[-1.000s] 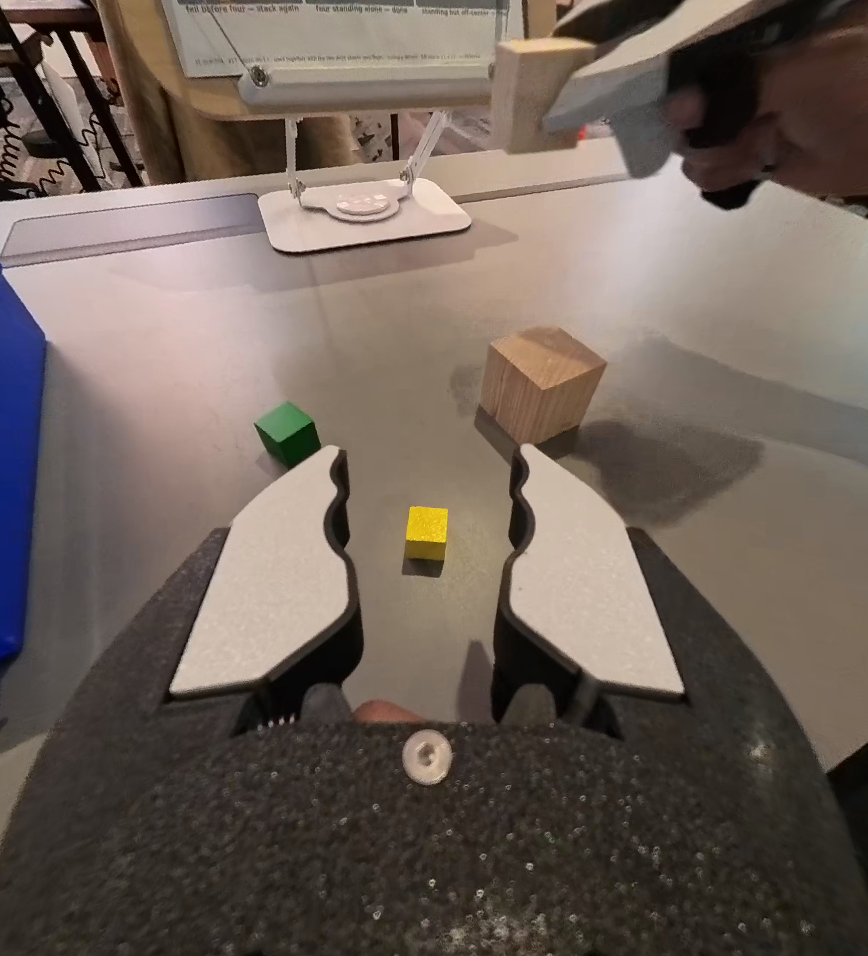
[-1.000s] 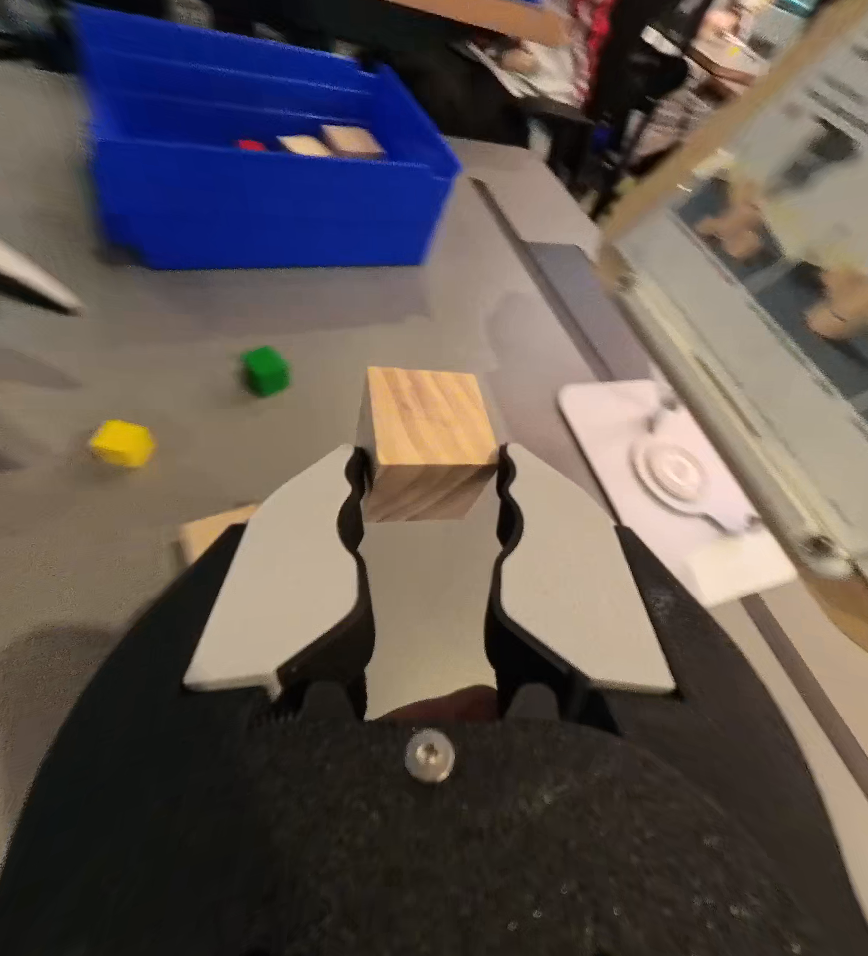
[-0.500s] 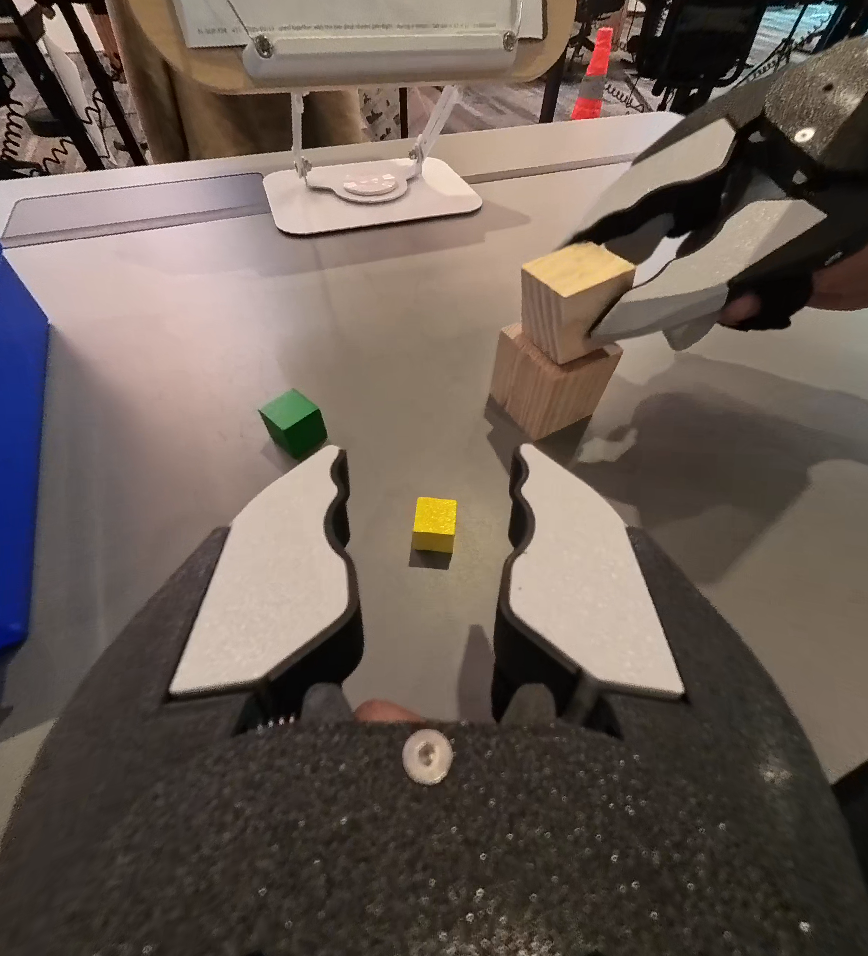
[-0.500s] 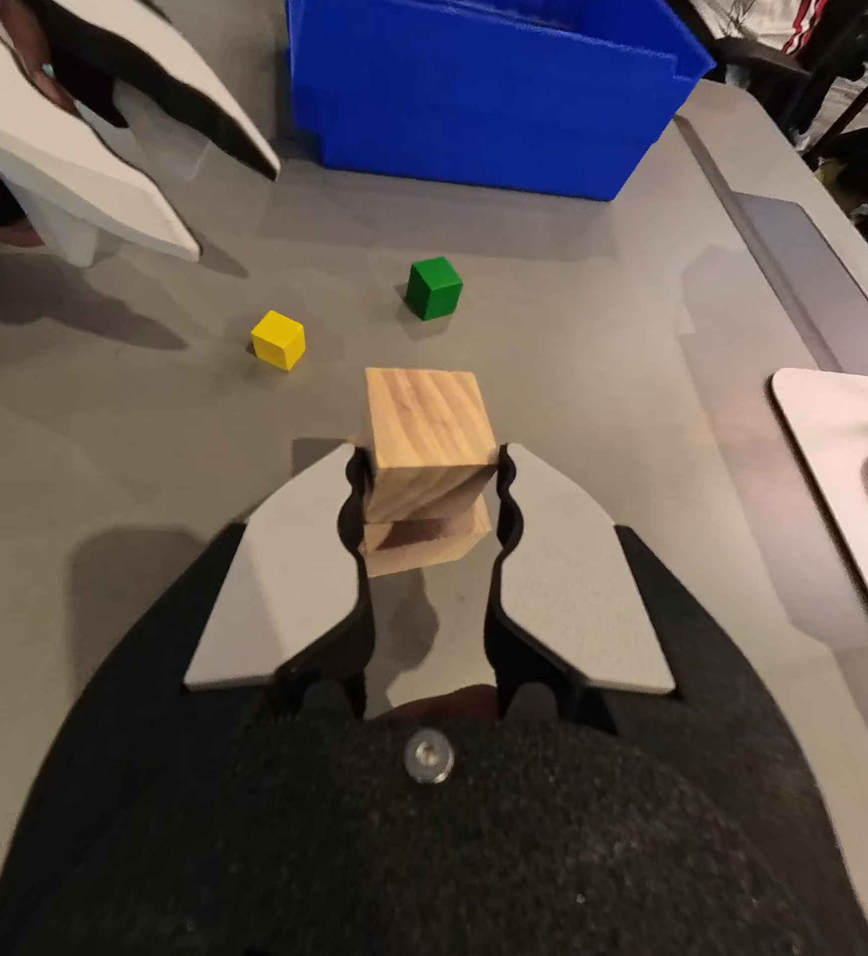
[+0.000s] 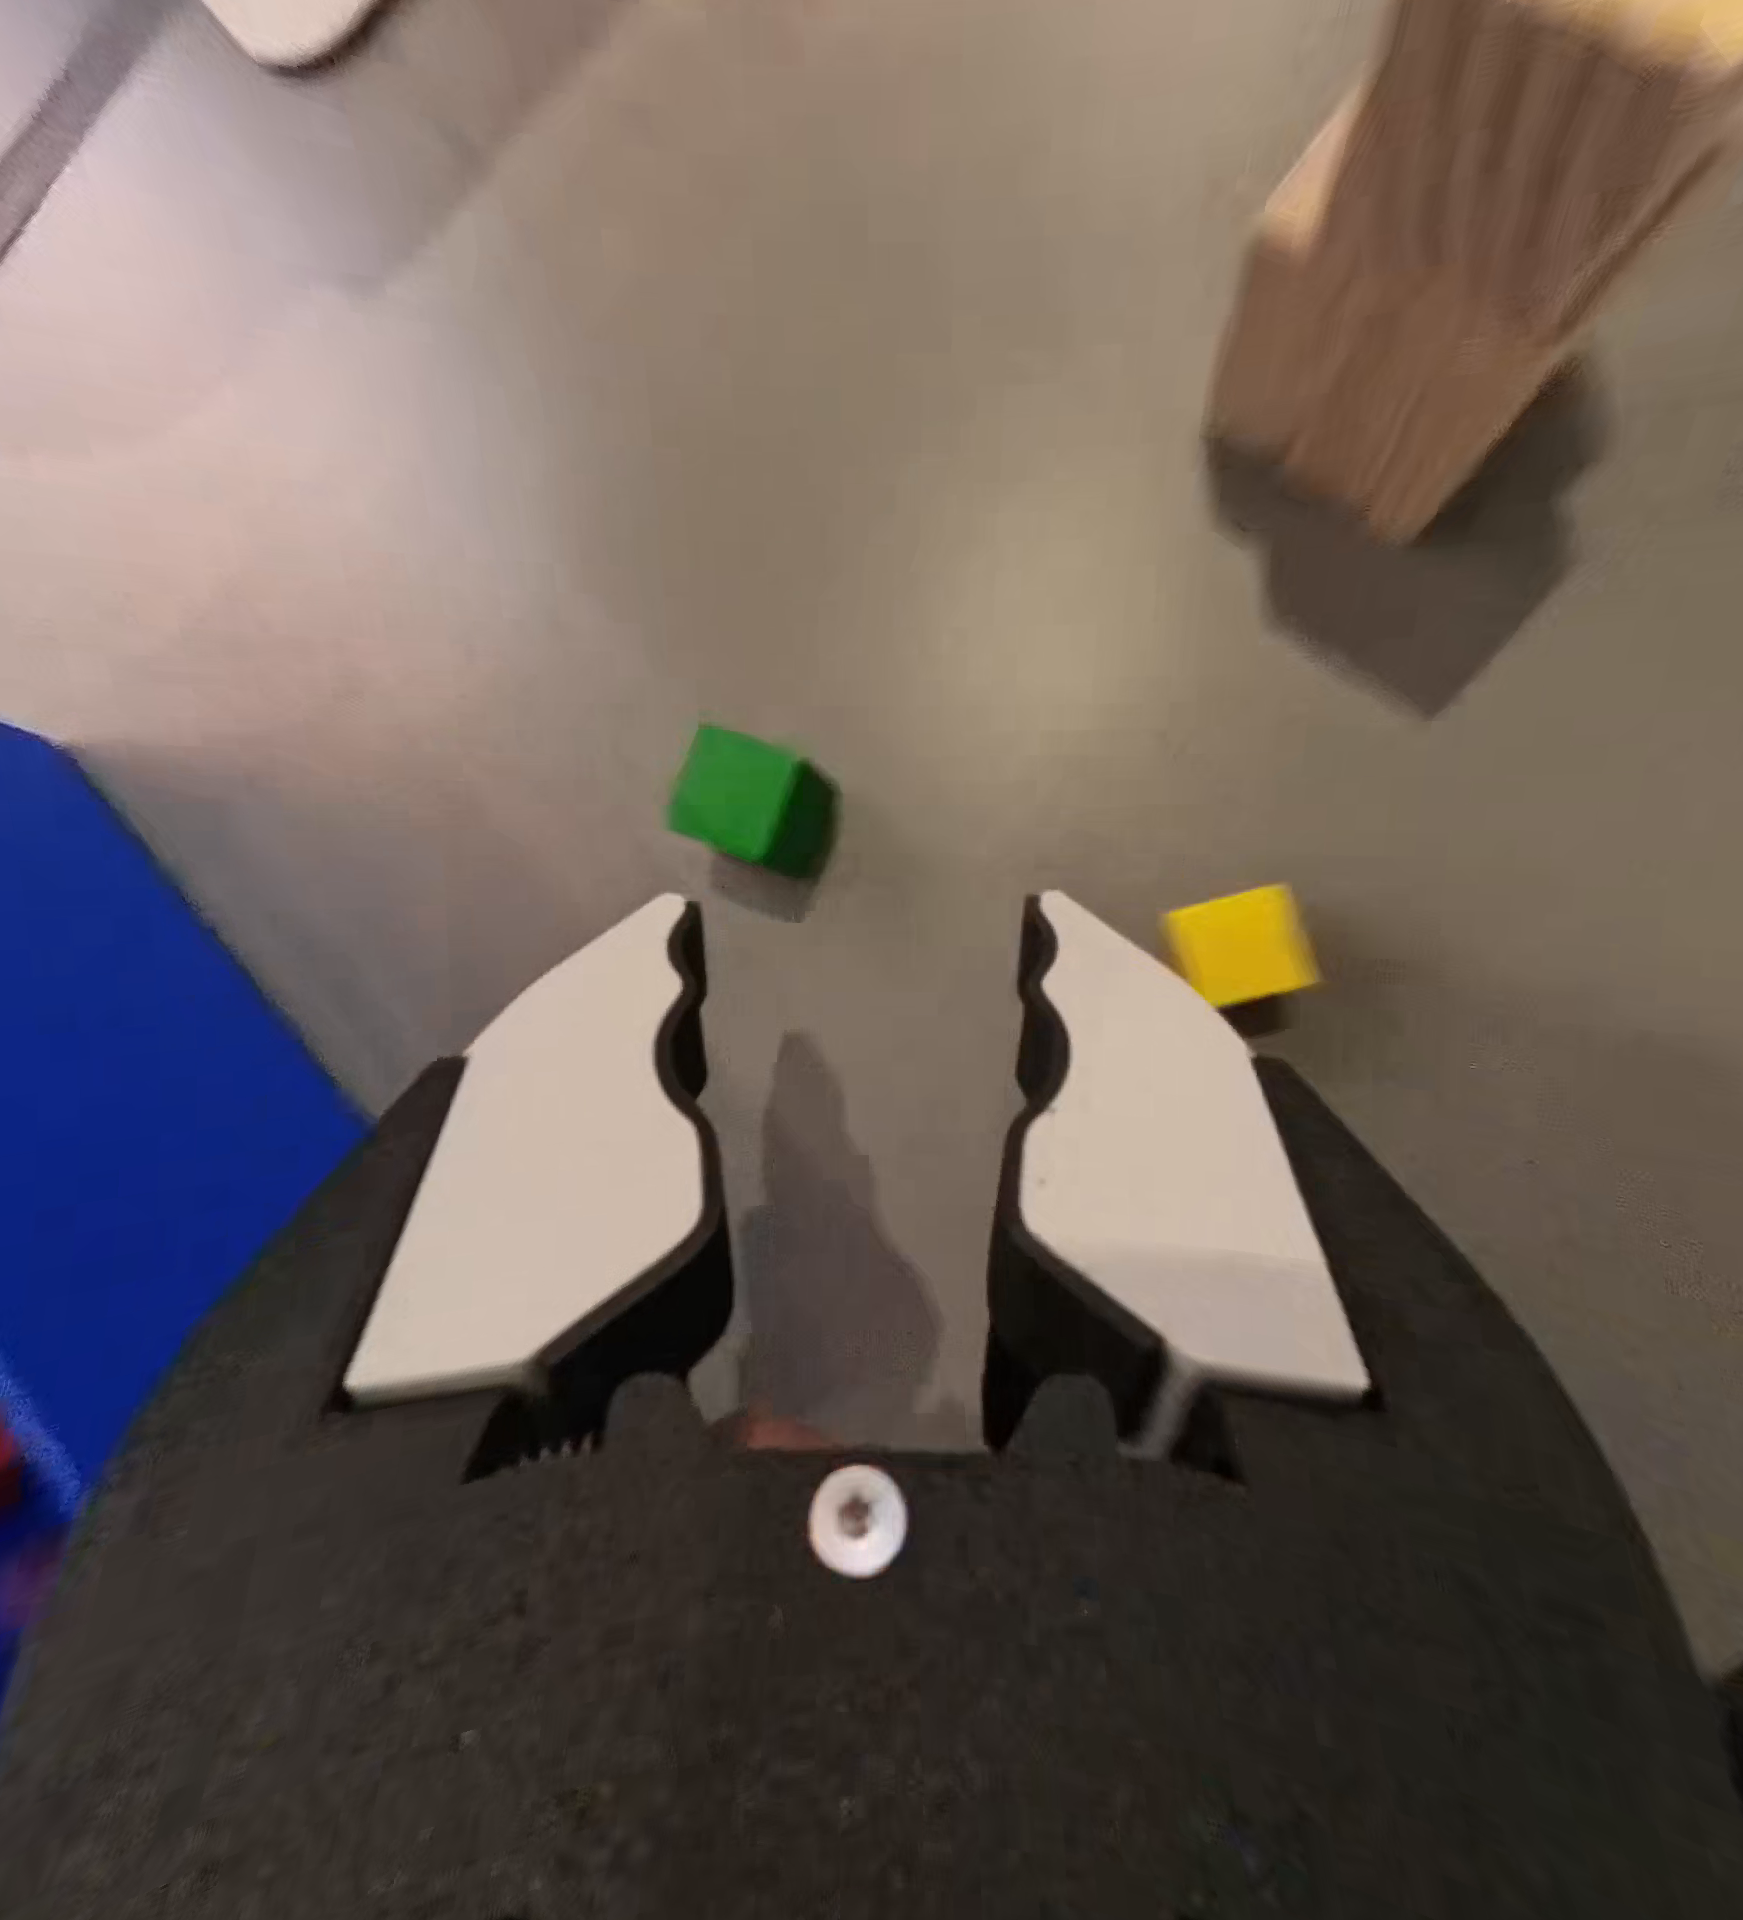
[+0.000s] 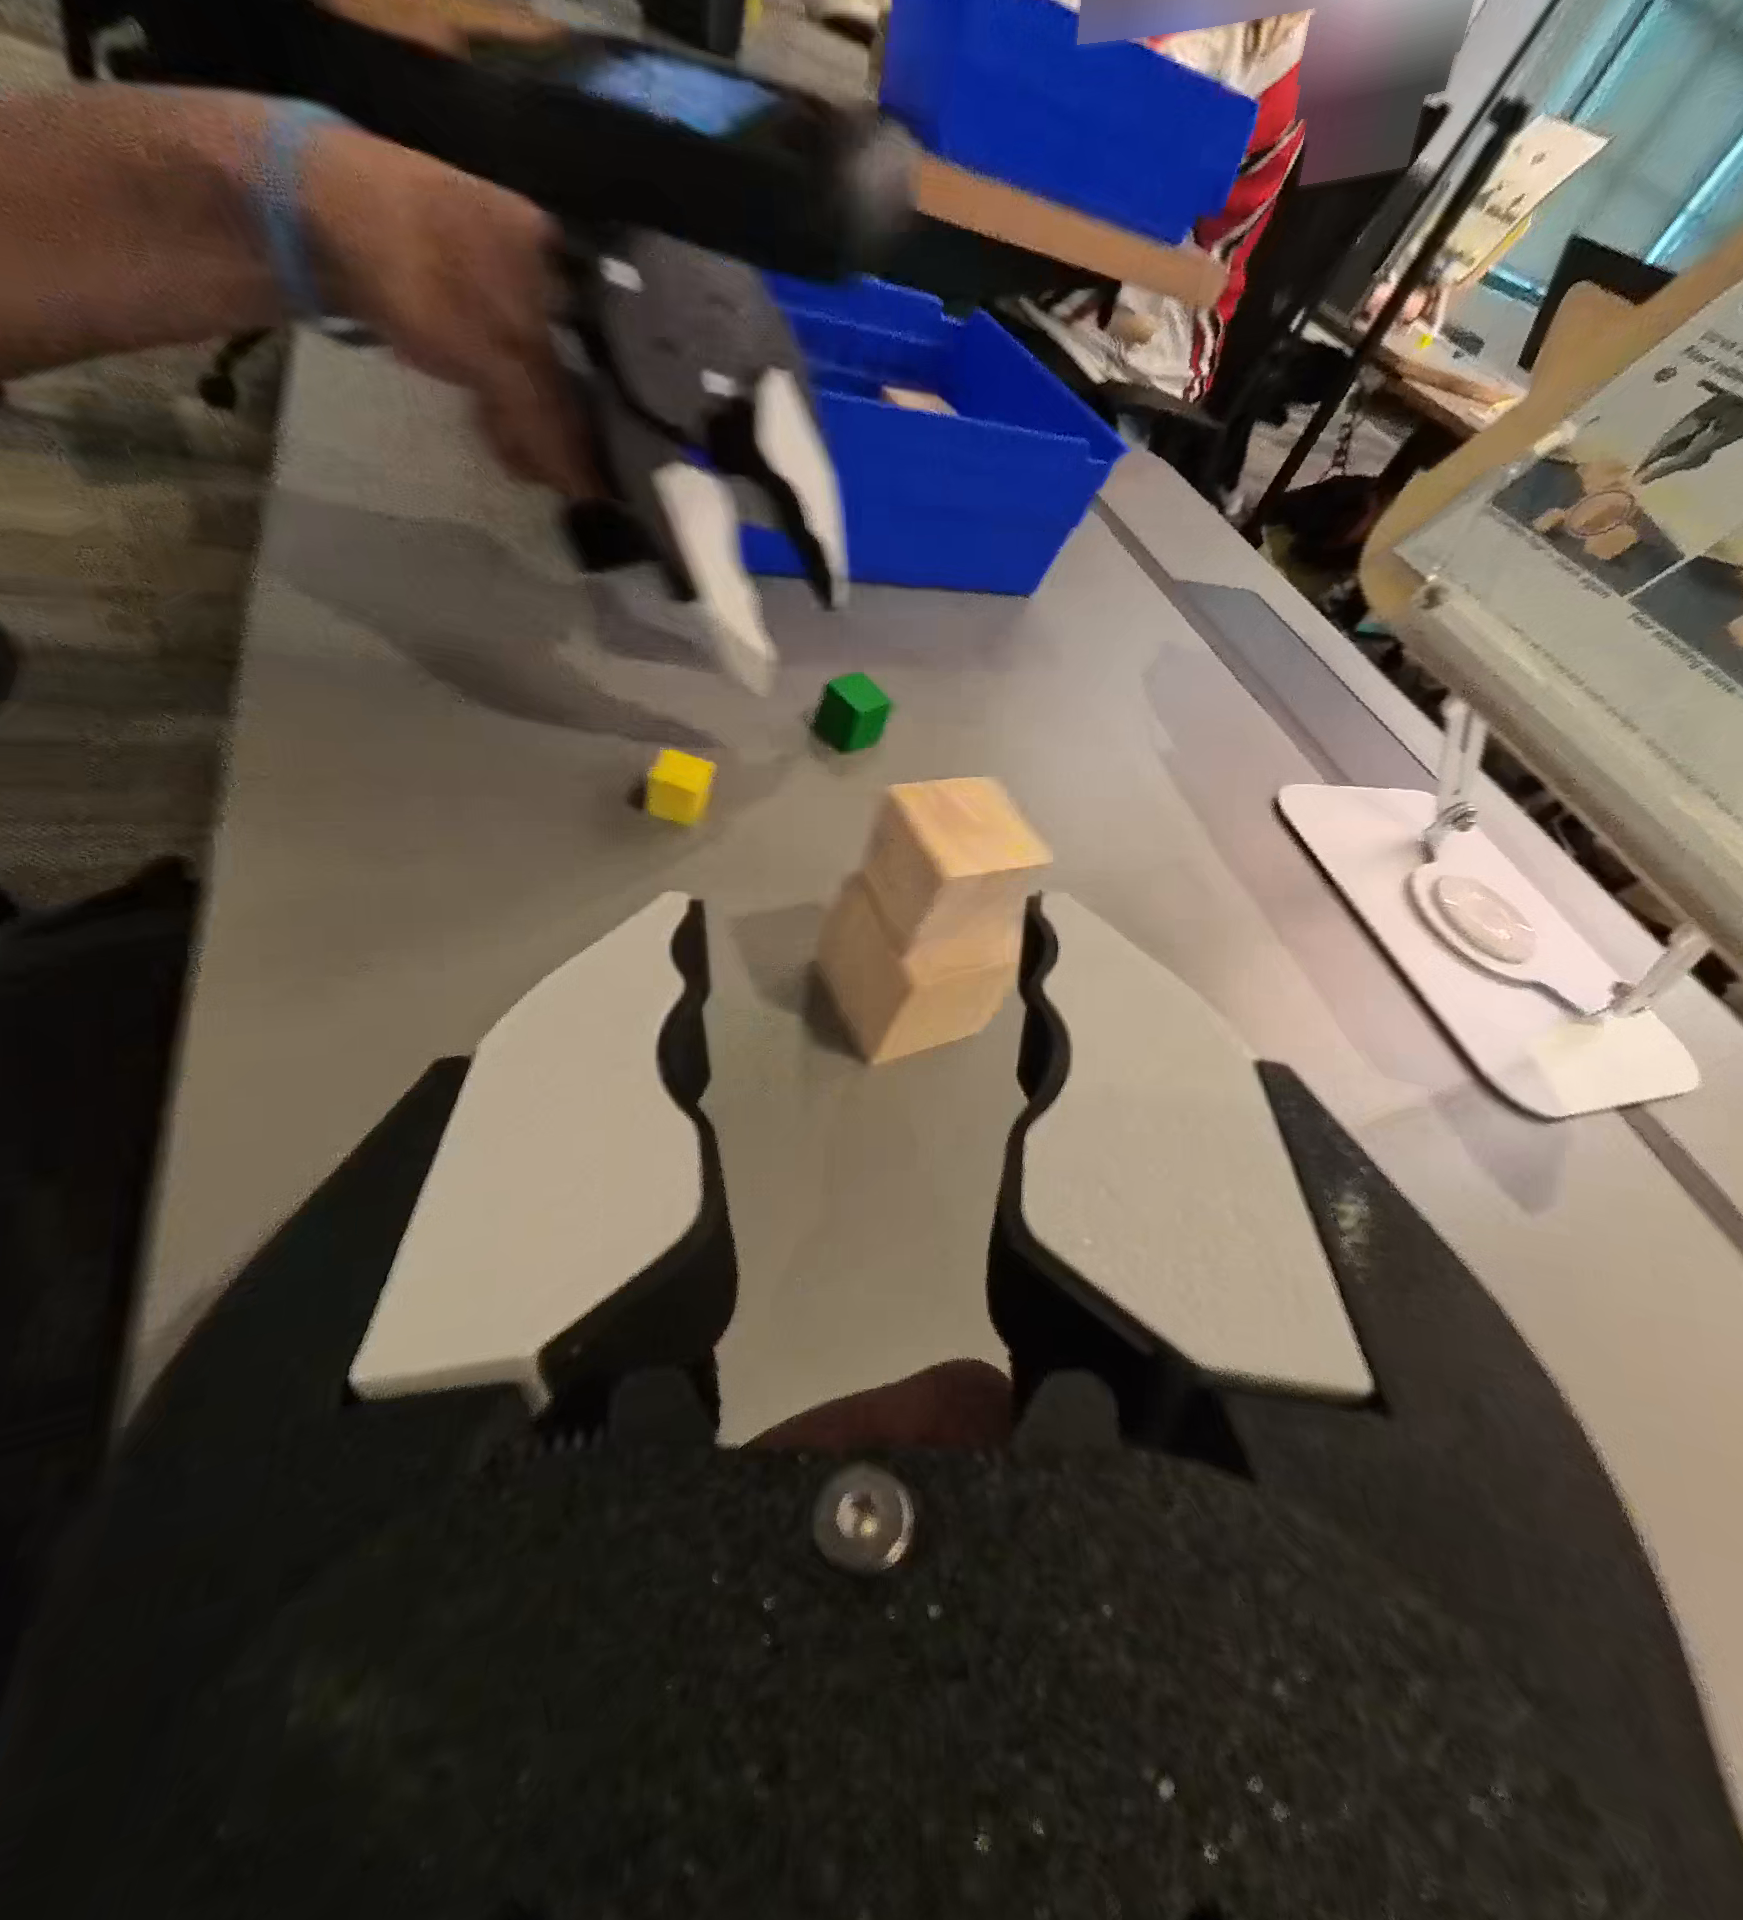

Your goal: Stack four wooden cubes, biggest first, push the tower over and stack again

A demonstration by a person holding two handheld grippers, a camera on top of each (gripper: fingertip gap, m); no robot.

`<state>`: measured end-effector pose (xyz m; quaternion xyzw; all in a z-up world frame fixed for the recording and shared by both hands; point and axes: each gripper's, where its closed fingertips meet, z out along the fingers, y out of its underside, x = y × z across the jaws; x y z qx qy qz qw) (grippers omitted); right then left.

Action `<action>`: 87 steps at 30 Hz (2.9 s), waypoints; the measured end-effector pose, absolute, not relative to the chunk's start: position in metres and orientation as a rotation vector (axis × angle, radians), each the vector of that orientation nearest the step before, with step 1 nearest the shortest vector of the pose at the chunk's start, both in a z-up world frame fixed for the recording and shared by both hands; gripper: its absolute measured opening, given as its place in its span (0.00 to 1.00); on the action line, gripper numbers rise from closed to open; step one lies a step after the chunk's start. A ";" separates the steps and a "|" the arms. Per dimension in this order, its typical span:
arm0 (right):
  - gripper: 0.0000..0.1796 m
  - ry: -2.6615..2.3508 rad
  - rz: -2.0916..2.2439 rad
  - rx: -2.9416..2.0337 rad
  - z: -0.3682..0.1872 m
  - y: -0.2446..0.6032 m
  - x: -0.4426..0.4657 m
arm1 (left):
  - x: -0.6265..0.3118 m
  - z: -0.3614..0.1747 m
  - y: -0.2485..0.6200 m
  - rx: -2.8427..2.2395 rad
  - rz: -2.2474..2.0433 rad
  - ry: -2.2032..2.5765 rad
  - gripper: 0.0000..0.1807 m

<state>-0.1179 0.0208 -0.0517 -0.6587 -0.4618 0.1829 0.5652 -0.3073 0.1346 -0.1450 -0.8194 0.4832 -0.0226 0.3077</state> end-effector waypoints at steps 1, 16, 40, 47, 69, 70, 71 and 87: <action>0.31 -1.074 0.448 -1.538 -0.054 0.004 -0.117 | -0.312 -0.148 0.146 -2.170 0.032 1.342 0.32; 0.26 -0.838 0.640 -1.577 -0.089 -0.078 -0.089 | -0.295 -0.178 0.183 -2.220 0.099 1.816 0.17; 0.24 -0.841 0.615 -1.614 -0.103 -0.086 -0.094 | -0.156 -0.091 0.112 -1.788 -0.051 2.254 0.16; 0.24 -0.847 0.626 -1.617 -0.104 -0.087 -0.094 | -0.159 -0.095 0.109 -1.805 -0.065 2.252 0.16; 0.25 -0.611 0.515 -1.738 -0.104 -0.046 -0.071 | -0.263 -0.164 0.086 -2.372 -0.286 1.063 0.28; 0.25 -0.622 0.507 -1.734 -0.104 -0.047 -0.072 | -0.264 -0.166 0.085 -2.379 -0.293 1.051 0.28; 0.25 -0.629 0.499 -1.732 -0.103 -0.048 -0.072 | -0.265 -0.168 0.083 -2.387 -0.296 1.049 0.28; 0.23 -0.608 0.506 -1.722 -0.096 -0.053 -0.065 | -0.246 -0.103 0.104 -2.118 -0.265 1.351 0.12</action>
